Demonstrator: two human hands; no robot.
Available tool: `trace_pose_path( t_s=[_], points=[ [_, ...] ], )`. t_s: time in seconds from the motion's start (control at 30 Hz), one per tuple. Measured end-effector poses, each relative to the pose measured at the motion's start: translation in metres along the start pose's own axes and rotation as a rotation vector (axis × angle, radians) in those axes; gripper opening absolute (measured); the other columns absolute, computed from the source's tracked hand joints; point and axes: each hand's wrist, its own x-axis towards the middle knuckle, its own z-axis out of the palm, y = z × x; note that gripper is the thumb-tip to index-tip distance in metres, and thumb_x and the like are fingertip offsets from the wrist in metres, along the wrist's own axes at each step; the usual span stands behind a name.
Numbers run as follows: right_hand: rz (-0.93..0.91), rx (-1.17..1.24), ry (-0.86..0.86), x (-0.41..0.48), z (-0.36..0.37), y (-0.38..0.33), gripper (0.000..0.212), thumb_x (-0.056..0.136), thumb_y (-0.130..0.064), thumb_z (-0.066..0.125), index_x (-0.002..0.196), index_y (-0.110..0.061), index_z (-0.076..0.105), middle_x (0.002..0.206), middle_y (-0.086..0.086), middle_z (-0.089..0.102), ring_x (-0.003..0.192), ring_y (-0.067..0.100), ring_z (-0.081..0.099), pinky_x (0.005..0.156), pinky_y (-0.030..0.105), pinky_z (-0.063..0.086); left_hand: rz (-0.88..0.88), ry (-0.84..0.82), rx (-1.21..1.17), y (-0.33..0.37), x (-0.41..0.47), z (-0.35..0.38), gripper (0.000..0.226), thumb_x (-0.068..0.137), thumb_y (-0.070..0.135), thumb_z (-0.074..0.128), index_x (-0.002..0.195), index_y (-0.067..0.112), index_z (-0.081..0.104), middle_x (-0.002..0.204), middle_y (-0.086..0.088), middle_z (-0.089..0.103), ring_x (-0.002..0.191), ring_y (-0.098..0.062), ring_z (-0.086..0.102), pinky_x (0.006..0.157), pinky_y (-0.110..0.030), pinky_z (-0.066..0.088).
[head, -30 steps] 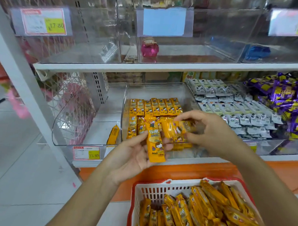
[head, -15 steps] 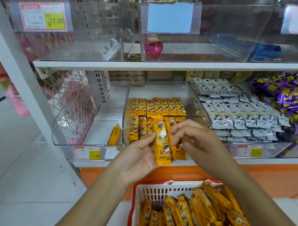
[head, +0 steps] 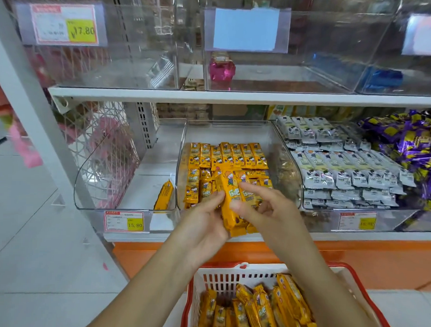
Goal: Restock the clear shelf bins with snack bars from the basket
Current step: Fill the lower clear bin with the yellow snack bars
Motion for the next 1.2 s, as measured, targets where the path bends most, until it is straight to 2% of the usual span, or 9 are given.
trace_pose_path(
  t_s=[0.2,0.3,0.43,0.53,0.67,0.73,0.93,1.03,1.2],
  points=[
    [-0.081,-0.192,0.053,0.010,0.005,-0.005,0.045,0.073,-0.033,0.075,0.107,-0.035,0.046,0.106,-0.009,0.055,0.101,0.018,0.051,0.078,0.035,0.048,0.017,0.005,0.071,0.008,-0.003,0.004,0.038,0.099,0.029,0.035,0.124,0.011,0.057,0.114,-0.017,0.067,0.096,-0.026,0.067,0.076,-0.033,0.058],
    [-0.062,-0.149,0.062,0.026,0.003,-0.015,0.040,0.075,-0.024,0.072,0.104,-0.031,0.046,0.103,-0.009,0.054,0.097,0.020,0.054,0.077,0.035,0.049,0.120,0.045,0.205,0.025,-0.006,0.006,0.032,0.094,0.021,0.045,0.120,0.008,0.059,0.115,-0.014,0.067,0.103,-0.023,0.066,0.084,-0.029,0.055],
    [0.074,-0.250,-0.013,0.056,0.001,-0.028,0.042,0.077,-0.028,0.073,0.108,-0.028,0.046,0.092,-0.010,0.050,0.076,0.015,0.056,0.060,0.031,0.046,0.539,0.496,1.051,0.049,-0.010,-0.011,0.025,0.095,0.017,0.054,0.119,0.017,0.063,0.116,-0.002,0.066,0.096,-0.008,0.062,0.074,-0.004,0.042],
    [0.170,-0.518,-0.140,0.080,0.015,-0.024,0.049,0.077,-0.031,0.073,0.116,-0.021,0.044,0.103,0.001,0.056,0.083,0.019,0.055,0.056,0.028,0.039,0.677,0.691,1.470,0.055,-0.016,-0.031,0.037,0.096,0.023,0.051,0.132,0.015,0.054,0.129,-0.004,0.059,0.111,-0.017,0.055,0.080,-0.012,0.034],
    [0.285,-0.671,-0.163,0.094,0.054,-0.006,0.073,0.076,-0.034,0.075,0.136,-0.017,0.036,0.133,0.013,0.044,0.117,0.032,0.050,0.088,0.040,0.049,0.507,0.625,1.566,0.049,-0.010,-0.053,0.038,0.098,0.029,0.046,0.134,0.017,0.053,0.107,-0.012,0.068,0.078,-0.016,0.058,0.058,-0.018,0.036],
    [0.256,-0.606,-0.135,0.091,0.071,-0.001,0.064,0.082,-0.039,0.070,0.133,-0.017,0.039,0.133,0.014,0.041,0.117,0.033,0.050,0.094,0.040,0.047,0.534,0.555,1.584,0.045,-0.007,-0.062,0.034,0.098,0.029,0.046,0.130,0.022,0.054,0.104,-0.009,0.069,0.084,-0.019,0.062,0.064,-0.024,0.042],
    [0.114,-0.466,-0.120,0.074,0.081,0.002,0.035,0.097,-0.021,0.048,0.132,-0.014,0.045,0.128,0.013,0.049,0.101,0.028,0.059,0.075,0.032,0.046,0.626,0.475,1.579,0.034,-0.017,-0.067,0.035,0.096,0.020,0.049,0.131,0.016,0.050,0.107,-0.009,0.068,0.097,-0.024,0.063,0.073,-0.025,0.045],
    [-0.045,-0.418,0.060,0.057,0.066,0.004,0.012,0.094,-0.024,0.056,0.101,-0.015,0.059,0.113,0.005,0.058,0.093,0.016,0.056,0.074,0.026,0.041,0.694,0.414,1.537,0.024,-0.037,-0.065,0.042,0.096,0.015,0.049,0.137,0.021,0.048,0.110,0.006,0.066,0.099,-0.013,0.062,0.078,-0.016,0.044],
    [-0.170,-0.245,0.163,0.001,0.042,0.016,0.030,0.093,-0.025,0.059,0.071,-0.007,0.051,0.064,0.003,0.048,0.060,0.012,0.042,0.056,0.026,0.033,0.725,0.379,1.544,0.003,-0.068,-0.078,0.022,0.095,0.016,0.051,0.110,0.019,0.068,0.099,0.018,0.062,0.082,0.007,0.056,0.071,0.001,0.038]
  ],
)
